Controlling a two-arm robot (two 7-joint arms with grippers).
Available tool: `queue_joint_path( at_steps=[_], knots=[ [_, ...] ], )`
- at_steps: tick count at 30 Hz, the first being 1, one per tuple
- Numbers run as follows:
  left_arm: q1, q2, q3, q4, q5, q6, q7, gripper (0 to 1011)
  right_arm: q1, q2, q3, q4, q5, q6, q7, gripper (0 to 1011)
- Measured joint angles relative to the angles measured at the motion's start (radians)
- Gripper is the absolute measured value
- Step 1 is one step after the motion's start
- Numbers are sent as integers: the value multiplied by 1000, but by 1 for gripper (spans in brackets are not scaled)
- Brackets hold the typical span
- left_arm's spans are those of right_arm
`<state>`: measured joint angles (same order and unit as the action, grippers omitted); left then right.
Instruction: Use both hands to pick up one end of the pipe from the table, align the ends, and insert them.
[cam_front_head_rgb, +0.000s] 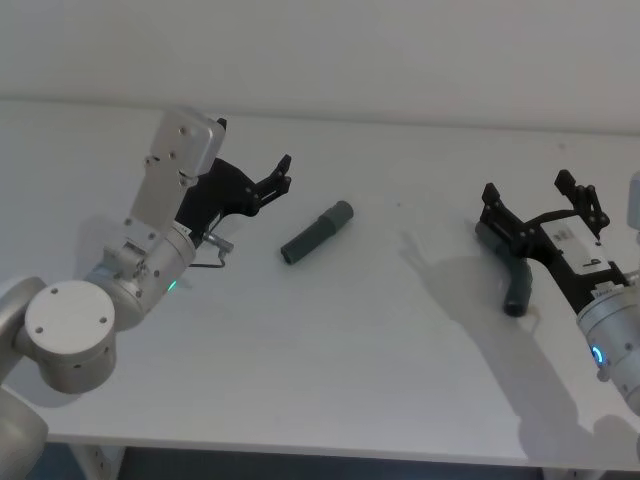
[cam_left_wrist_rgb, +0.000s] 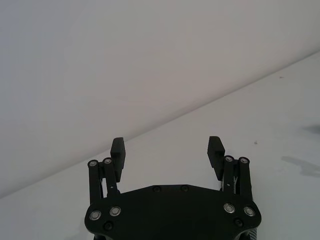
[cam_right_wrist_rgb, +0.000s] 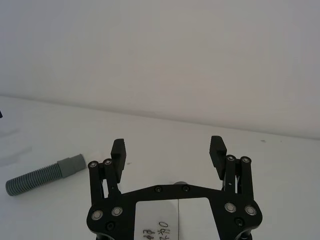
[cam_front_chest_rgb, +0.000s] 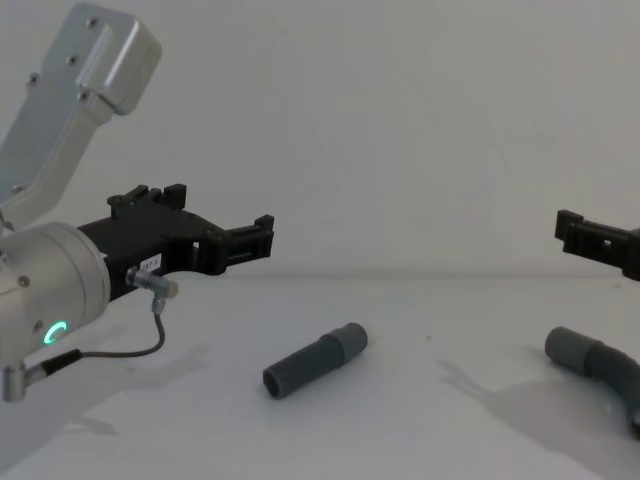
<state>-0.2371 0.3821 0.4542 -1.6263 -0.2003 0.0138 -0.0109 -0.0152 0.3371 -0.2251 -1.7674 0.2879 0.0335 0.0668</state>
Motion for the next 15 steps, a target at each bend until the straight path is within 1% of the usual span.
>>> queue_joint_path(
  at_steps=[15],
  knots=[
    [0, 0, 0, 0, 0, 0, 0, 1000, 1, 0, -1, 0, 0, 0, 0, 1001]
  ],
)
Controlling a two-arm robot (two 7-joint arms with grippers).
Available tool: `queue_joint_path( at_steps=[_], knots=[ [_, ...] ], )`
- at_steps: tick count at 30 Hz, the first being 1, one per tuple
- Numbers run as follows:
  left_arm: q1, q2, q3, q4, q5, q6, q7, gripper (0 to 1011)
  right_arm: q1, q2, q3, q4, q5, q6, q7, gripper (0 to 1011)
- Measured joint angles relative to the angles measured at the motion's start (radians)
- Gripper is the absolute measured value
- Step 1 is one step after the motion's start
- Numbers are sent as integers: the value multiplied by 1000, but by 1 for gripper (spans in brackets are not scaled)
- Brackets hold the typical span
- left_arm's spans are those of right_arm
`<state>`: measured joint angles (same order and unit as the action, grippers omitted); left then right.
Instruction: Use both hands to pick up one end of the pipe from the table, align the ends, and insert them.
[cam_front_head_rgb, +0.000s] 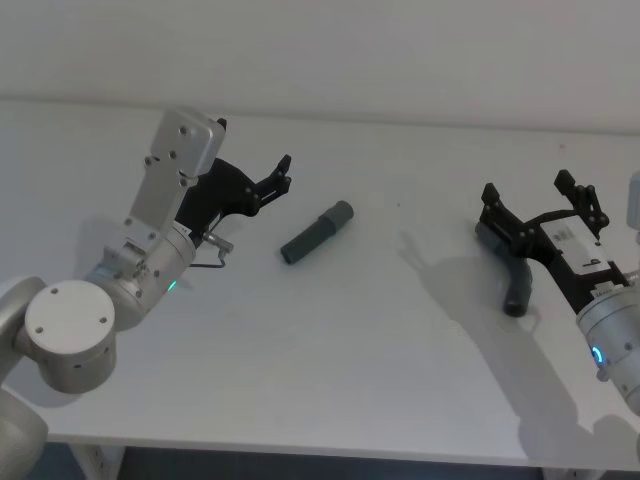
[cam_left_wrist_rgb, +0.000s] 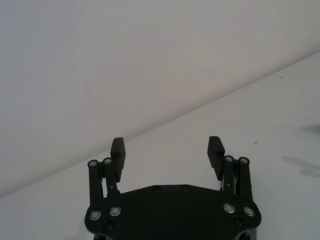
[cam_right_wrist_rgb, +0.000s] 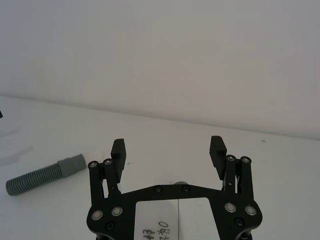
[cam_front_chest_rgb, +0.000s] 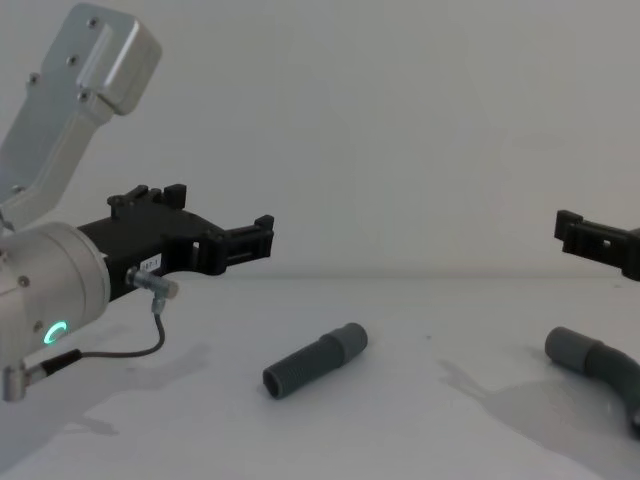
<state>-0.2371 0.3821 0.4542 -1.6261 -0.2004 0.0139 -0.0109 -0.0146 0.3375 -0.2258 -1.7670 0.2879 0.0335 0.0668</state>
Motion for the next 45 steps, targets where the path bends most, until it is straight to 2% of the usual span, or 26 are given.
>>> queue_joint_path(
  at_steps=[24, 33, 36, 37, 45],
  knots=[
    [0, 0, 0, 0, 0, 0, 0, 1000, 0, 2, 2, -2, -1, 16, 2, 1001],
    [0, 0, 0, 0, 0, 0, 0, 1000, -6, 20, 15, -25, 15, 103, 16, 1001],
    [0, 0, 0, 0, 0, 0, 0, 1000, -9, 30, 24, -35, 30, 157, 27, 1001],
    [0, 0, 0, 0, 0, 0, 0, 1000, -9, 30, 24, -35, 30, 157, 27, 1001],
    [0, 0, 0, 0, 0, 0, 0, 1000, -6, 56, 36, -42, 62, 269, 62, 1001]
  ],
)
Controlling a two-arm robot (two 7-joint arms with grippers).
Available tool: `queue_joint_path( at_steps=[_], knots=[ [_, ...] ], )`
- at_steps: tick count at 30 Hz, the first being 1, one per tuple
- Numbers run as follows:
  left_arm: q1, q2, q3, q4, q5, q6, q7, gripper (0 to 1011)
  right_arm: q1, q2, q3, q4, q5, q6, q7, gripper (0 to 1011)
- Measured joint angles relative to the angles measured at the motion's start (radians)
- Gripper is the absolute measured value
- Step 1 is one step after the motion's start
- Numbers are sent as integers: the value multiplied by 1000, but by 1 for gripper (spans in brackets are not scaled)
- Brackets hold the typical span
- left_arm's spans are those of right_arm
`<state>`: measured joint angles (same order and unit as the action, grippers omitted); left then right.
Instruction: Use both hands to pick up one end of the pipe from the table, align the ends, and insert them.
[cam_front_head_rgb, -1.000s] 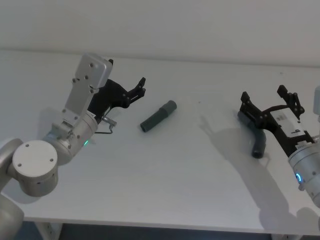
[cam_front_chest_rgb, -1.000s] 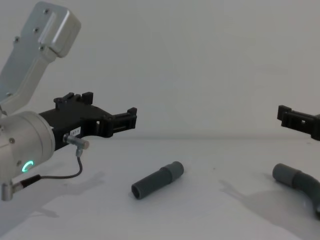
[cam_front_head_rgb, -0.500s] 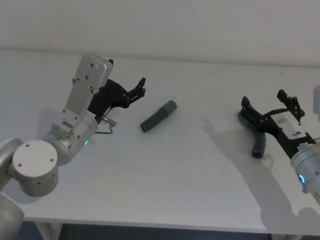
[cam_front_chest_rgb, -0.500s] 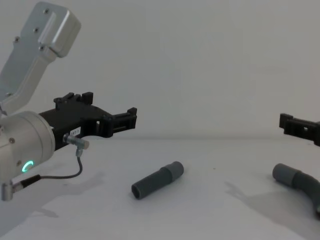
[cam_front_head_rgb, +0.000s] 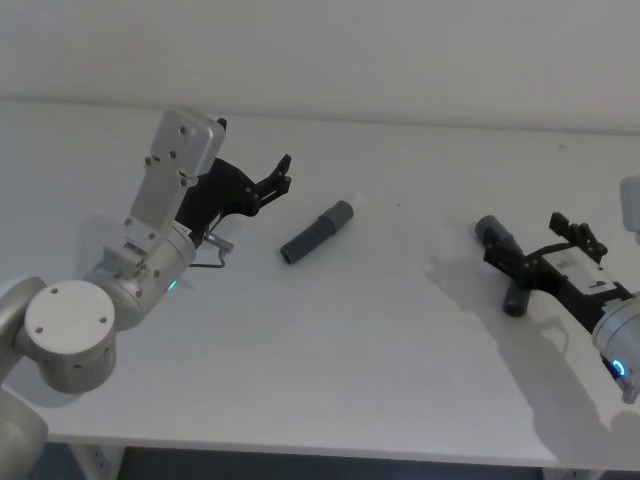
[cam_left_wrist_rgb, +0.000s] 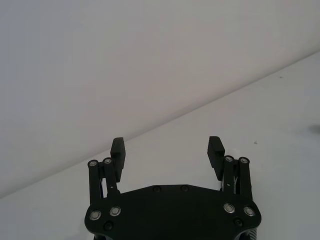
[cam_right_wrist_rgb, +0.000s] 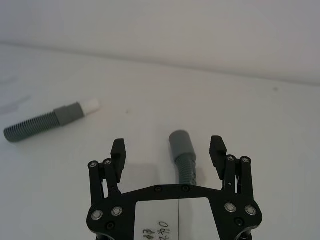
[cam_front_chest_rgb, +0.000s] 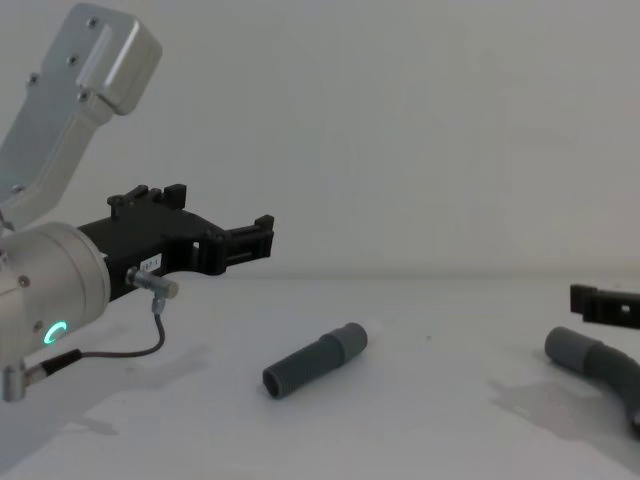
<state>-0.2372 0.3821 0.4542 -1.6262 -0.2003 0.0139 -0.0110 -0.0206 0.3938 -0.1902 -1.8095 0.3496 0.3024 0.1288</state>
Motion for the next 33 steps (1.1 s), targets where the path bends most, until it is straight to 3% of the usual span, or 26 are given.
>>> queue_joint_path(
  at_steps=[14, 33],
  knots=[
    [0, 0, 0, 0, 0, 0, 0, 1000, 32, 2, 7, 44, 25, 99, 34, 1001],
    [0, 0, 0, 0, 0, 0, 0, 1000, 76, -19, 0, 123, 27, 141, 56, 1001]
  ],
)
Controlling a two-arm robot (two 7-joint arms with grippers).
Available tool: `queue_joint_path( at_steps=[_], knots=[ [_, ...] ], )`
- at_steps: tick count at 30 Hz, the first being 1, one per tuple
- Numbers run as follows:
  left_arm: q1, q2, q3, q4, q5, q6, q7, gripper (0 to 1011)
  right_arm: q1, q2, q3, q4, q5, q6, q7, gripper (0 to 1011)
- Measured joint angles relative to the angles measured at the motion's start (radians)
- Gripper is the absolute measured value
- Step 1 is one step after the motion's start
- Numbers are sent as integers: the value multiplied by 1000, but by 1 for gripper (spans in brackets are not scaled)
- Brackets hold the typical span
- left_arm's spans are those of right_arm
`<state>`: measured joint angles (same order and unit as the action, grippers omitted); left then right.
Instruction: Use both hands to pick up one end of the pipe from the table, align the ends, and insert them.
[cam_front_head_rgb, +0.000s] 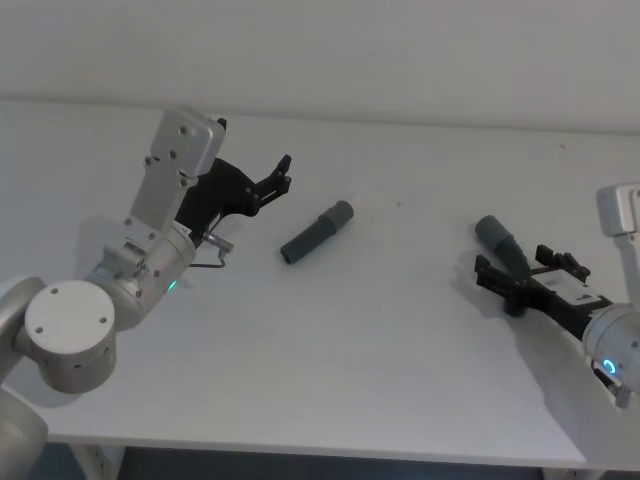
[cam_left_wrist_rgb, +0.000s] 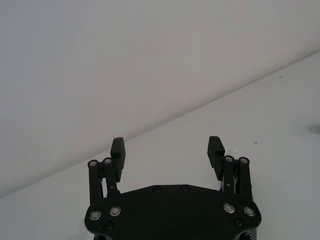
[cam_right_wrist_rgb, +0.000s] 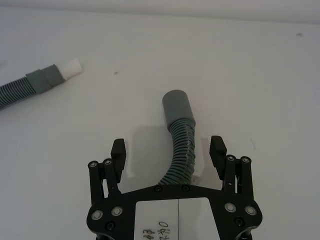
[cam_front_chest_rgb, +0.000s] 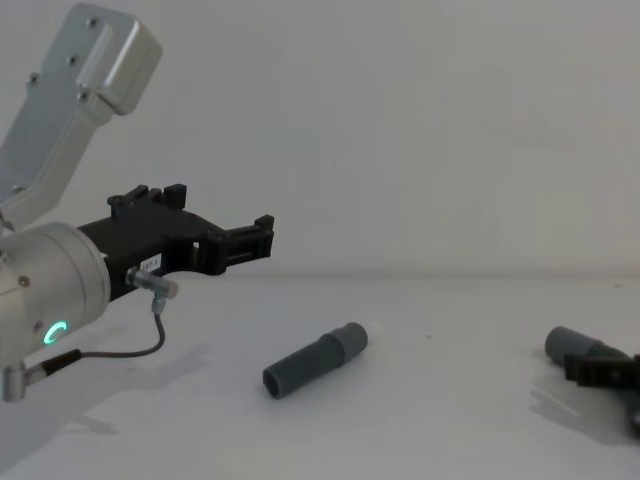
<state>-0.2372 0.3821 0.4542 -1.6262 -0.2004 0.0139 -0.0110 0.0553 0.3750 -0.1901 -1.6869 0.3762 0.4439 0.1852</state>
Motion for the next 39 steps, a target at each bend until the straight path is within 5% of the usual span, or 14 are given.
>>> queue_joint_path(
  at_steps=[19, 36, 39],
  knots=[
    [0, 0, 0, 0, 0, 0, 0, 1000, 29, -9, -11, 42, -18, 12, 19, 964],
    [0, 0, 0, 0, 0, 0, 0, 1000, 36, -11, -13, 51, -24, 15, 22, 487],
    [0, 0, 0, 0, 0, 0, 0, 1000, 36, -11, -13, 52, -24, 15, 22, 342]
  ],
)
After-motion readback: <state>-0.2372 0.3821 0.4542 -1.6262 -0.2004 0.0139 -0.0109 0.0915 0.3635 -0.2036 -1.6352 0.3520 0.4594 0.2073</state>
